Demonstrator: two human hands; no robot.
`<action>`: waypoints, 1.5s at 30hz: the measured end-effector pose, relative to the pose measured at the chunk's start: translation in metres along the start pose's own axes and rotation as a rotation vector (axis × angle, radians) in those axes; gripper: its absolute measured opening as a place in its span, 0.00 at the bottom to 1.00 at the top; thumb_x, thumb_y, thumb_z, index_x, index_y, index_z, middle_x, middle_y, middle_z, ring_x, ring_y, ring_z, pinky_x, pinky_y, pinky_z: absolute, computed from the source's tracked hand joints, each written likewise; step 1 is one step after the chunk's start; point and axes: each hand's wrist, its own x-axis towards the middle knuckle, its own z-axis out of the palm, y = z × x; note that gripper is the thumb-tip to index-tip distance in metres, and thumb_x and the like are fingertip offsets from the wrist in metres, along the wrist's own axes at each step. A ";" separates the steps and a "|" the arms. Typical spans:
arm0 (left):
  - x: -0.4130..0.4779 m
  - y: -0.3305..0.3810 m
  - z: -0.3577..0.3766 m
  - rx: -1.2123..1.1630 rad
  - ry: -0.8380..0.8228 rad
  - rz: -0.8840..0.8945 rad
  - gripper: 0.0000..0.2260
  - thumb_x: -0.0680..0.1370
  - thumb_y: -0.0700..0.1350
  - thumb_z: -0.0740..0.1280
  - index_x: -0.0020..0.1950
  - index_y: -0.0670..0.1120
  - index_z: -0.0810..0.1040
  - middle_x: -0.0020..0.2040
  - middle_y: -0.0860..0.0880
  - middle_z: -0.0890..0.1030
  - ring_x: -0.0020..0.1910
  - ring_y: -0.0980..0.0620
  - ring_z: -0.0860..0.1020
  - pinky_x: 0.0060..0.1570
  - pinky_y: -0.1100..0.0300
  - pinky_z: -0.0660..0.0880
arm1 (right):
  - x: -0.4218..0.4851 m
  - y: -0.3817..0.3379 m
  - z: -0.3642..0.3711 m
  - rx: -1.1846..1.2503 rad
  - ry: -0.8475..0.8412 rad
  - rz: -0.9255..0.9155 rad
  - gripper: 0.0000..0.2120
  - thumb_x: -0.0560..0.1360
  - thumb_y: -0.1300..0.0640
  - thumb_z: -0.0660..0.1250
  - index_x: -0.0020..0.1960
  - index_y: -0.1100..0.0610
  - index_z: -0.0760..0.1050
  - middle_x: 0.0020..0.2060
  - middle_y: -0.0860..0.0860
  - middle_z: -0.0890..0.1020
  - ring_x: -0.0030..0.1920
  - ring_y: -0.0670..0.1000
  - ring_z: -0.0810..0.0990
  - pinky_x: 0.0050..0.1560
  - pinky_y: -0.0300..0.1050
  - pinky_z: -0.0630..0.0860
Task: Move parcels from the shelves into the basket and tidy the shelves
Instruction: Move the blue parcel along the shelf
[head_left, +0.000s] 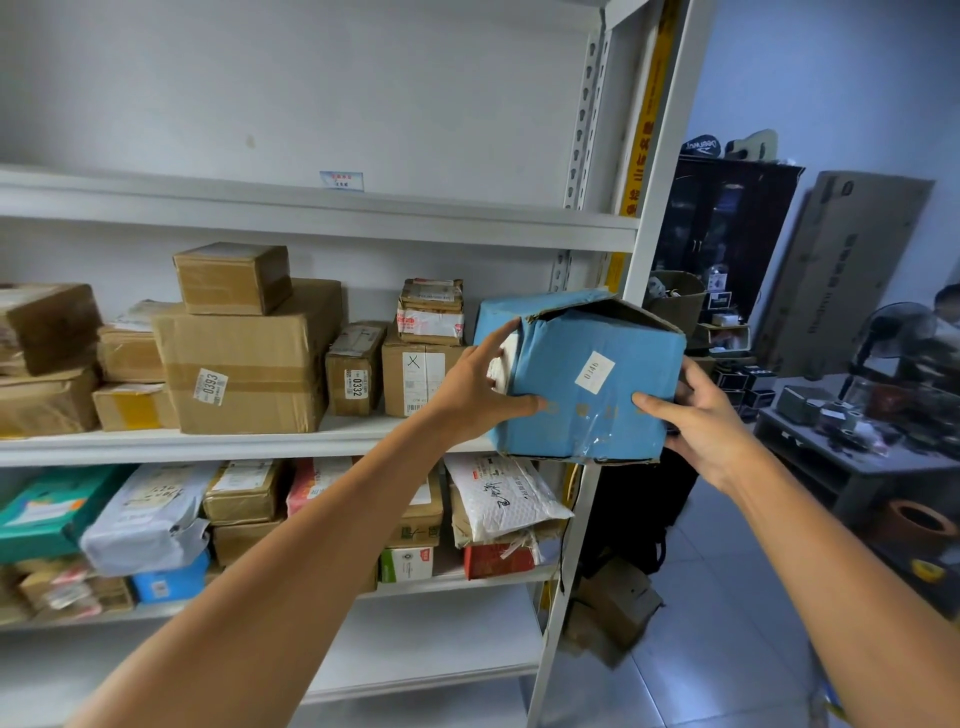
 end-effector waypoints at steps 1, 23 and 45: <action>0.001 0.001 -0.001 0.002 0.000 -0.003 0.44 0.69 0.48 0.79 0.77 0.63 0.56 0.69 0.48 0.67 0.65 0.48 0.71 0.60 0.56 0.72 | 0.000 0.000 0.000 -0.005 -0.008 0.001 0.31 0.72 0.69 0.71 0.70 0.49 0.70 0.56 0.48 0.83 0.59 0.52 0.82 0.57 0.59 0.79; 0.003 0.017 0.009 0.084 -0.014 -0.005 0.46 0.66 0.57 0.79 0.76 0.66 0.56 0.68 0.50 0.68 0.55 0.51 0.76 0.58 0.52 0.77 | 0.000 0.001 -0.017 0.043 0.033 -0.041 0.34 0.72 0.71 0.70 0.72 0.46 0.68 0.60 0.48 0.81 0.60 0.51 0.80 0.53 0.53 0.80; 0.006 0.006 -0.010 -0.374 -0.029 -0.089 0.37 0.69 0.31 0.75 0.72 0.53 0.66 0.60 0.51 0.76 0.57 0.49 0.79 0.46 0.49 0.83 | -0.012 0.004 0.029 -0.302 0.140 -0.322 0.36 0.72 0.63 0.75 0.72 0.43 0.64 0.56 0.33 0.72 0.54 0.31 0.75 0.43 0.31 0.76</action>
